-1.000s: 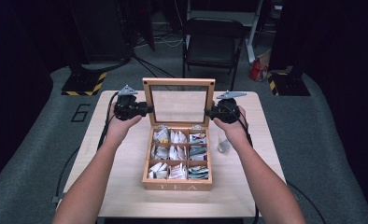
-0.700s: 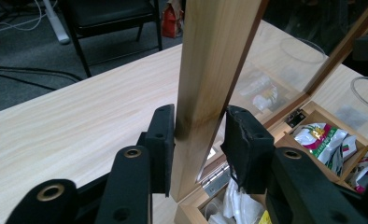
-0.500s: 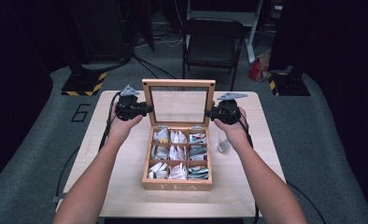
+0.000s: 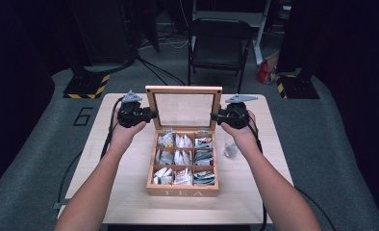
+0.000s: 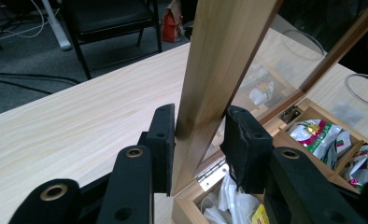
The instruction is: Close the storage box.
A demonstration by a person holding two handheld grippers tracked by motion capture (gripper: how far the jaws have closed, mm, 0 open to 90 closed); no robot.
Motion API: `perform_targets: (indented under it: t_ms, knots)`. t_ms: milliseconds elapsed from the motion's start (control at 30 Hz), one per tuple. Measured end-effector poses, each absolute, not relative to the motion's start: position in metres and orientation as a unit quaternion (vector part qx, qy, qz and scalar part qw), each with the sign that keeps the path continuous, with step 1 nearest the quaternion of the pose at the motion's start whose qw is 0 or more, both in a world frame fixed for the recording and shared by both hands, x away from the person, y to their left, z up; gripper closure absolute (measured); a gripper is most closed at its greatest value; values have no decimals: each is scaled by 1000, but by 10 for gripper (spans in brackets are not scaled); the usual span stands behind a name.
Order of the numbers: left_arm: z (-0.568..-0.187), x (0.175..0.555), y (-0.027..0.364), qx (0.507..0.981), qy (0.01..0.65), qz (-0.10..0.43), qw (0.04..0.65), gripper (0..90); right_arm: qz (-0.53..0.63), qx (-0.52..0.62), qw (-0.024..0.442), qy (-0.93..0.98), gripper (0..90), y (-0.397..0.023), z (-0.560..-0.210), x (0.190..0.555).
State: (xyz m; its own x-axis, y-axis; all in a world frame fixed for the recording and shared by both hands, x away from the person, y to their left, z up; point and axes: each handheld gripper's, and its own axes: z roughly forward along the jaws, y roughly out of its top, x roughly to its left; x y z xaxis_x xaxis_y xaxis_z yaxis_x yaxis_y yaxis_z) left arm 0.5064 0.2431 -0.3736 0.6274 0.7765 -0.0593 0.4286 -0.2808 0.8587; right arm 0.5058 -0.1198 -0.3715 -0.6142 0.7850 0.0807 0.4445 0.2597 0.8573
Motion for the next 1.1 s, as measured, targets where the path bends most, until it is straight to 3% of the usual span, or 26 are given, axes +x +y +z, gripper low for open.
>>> perform_targets:
  t_ms: [567,1100]
  knots:
    - [-378,483,247,790,367,187,454,624,477,362,199,776,594,-123,-340,471]
    - [-385,458,255,781,368,170,474,609,474,336,205,788,583,-126,-343,438]
